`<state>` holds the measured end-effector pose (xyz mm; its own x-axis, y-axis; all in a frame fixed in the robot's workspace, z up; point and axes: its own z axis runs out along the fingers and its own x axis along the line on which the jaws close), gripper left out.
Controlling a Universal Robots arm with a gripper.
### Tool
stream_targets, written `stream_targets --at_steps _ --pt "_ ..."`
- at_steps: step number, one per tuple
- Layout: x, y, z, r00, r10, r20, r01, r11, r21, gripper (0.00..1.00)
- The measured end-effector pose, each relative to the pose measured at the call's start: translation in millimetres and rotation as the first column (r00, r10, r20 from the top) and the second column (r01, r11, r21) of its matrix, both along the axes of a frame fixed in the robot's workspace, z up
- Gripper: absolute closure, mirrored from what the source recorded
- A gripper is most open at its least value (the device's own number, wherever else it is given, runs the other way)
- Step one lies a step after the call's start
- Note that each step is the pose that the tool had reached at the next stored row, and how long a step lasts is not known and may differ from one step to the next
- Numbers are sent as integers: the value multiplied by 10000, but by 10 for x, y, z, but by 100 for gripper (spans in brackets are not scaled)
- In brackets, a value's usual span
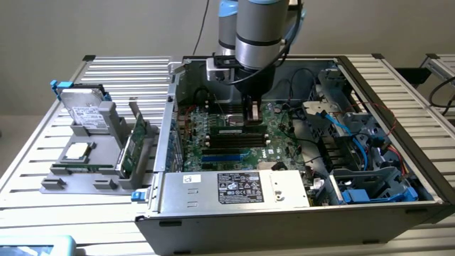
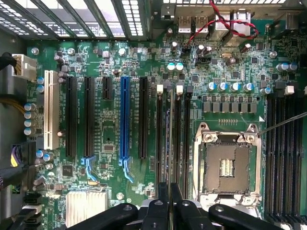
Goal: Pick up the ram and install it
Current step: 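Insert the ram into the slot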
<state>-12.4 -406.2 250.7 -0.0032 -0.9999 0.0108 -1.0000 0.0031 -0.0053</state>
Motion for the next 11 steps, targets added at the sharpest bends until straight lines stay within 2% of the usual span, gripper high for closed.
stream_targets --at_steps 11 --pt "9 -24 -71 10000 23 -18 -23 10000 -49 87"
